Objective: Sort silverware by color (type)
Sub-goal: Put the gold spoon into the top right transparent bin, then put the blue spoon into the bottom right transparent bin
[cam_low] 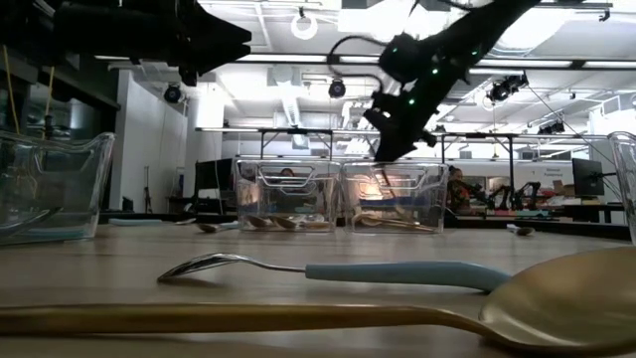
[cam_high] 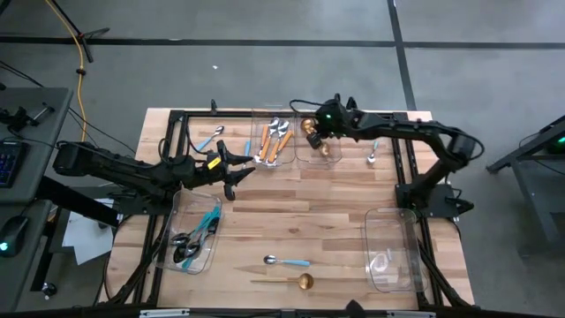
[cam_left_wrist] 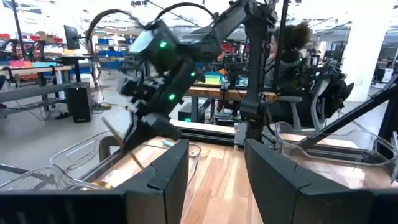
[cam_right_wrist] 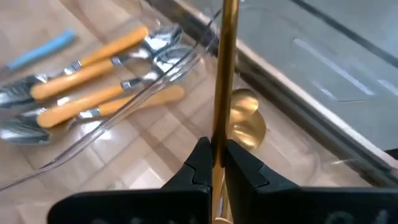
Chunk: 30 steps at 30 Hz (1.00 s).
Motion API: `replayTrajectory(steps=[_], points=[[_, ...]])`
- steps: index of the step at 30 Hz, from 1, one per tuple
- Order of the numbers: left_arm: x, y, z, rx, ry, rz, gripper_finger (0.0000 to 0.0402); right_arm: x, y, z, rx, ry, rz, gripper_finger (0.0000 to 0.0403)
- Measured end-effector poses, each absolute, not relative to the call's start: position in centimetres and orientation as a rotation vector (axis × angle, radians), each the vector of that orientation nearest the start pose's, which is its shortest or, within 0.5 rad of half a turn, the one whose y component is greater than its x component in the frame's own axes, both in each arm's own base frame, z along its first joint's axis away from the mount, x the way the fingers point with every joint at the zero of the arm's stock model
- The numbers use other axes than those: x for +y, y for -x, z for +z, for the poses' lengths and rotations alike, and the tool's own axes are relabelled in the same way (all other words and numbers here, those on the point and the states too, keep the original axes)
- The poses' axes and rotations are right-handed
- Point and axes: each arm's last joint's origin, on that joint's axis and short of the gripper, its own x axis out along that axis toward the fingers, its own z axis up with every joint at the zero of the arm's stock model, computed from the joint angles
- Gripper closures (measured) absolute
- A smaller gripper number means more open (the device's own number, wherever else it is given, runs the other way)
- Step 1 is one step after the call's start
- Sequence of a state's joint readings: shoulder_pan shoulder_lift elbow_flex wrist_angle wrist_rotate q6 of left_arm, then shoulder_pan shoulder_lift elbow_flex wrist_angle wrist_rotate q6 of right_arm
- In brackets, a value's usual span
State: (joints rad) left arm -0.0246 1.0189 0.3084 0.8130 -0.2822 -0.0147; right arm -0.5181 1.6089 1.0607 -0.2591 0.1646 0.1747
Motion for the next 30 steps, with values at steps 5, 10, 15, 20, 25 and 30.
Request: replayTrajectory(steps=[5,10,15,20,25,30], points=[[0.3,-20.2,22.4,-0.102,0.03,0.257,0.0257,-18.0,-30.9,21.3,0.835,-0.306,-0.687,0.0396],[0.3,-20.2,22.4,-0.101,0.03,0.257,0.0257,-18.6,-31.8,20.7,0.875,-0.315,-0.687,0.0396],[0.3,-20.2,22.4,-0.102,0.034,0.257,0.0257,-18.9,-32.0,20.0,0.893,-0.346,-0.704,0.0391],[0.3,-20.2,22.4,-0.102,0.037,0.257,0.0257,-19.3,-31.6,19.8,0.883,-0.415,-0.749,0.0365],[0.3,-20.2,22.4,-0.102,0.037,0.257,0.0257,-19.8,-31.1,19.7,0.891,-0.441,-0.775,0.0353],[0.3,-20.2,22.4,-0.102,0.038,0.257,0.0257,-19.9,-31.1,19.8,0.894,-0.432,-0.77,0.0351]])
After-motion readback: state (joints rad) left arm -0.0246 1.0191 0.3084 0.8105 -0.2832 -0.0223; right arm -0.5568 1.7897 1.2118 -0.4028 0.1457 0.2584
